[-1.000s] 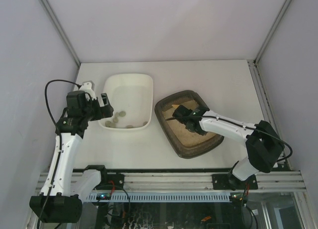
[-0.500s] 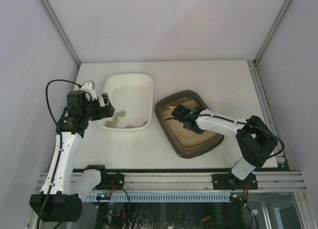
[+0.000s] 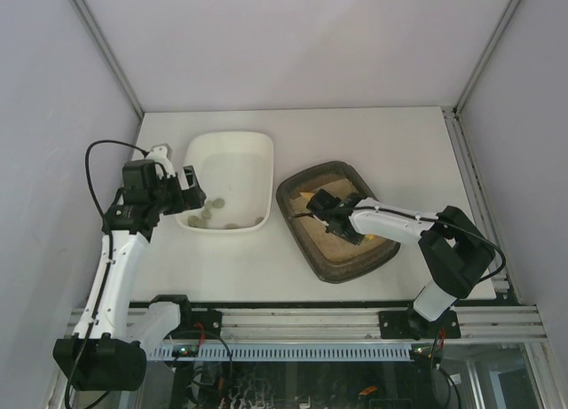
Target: Clean the litter box
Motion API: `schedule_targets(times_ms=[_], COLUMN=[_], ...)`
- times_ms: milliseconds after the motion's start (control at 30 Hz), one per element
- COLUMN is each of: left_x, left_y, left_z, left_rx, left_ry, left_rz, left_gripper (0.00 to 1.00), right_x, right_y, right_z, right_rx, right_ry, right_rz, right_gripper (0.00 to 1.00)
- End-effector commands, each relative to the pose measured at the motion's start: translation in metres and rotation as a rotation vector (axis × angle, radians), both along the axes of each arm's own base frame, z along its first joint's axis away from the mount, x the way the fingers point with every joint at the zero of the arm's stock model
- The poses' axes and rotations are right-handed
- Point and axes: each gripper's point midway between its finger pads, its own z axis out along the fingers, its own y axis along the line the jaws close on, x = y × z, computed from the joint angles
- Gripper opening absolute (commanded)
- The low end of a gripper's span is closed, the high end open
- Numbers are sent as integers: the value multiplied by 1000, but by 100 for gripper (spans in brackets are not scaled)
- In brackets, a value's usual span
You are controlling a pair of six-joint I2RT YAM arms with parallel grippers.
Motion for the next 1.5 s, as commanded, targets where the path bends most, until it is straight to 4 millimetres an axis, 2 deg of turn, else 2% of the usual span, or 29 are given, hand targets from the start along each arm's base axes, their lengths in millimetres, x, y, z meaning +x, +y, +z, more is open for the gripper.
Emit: schedule_targets(times_ms=[0,133,400,533,667,800,933,1100,1367,1467], left_x=[6,10,14,16,23,30,34,34,33,33], left_y=[1,1,3,4,-4,-9,-7,-3,3,2], left_z=[-6,-7,-14,-15,-14,0,12,14,13,15], left_rx=[-3,-2,16,34,1,-23,-17,-8,11,9], left_ry=[-2,8,57,79,83,47,11,1,-20,-28], left_rz=[-6,-8,-12,-27,-56,-73,-64,-34,-7,-10], left_gripper=[100,100,100,100,100,100,100,100,100,100], right_x=[-16,-15,7,11,11,7,-1,-13,-27,-26], right_y=[22,20,-9,-19,-25,-29,-14,3,14,15], right_z=[-1,13,51,58,51,41,34,20,4,2], right_rx=[122,136,70,89,108,121,196,256,235,226], right_ry=[34,-29,-241,-273,-251,-203,-112,4,141,159], right_rz=[-23,-51,-126,-162,-178,-177,-131,-94,-81,-79], right_gripper=[0,0,0,0,0,0,0,0,0,0])
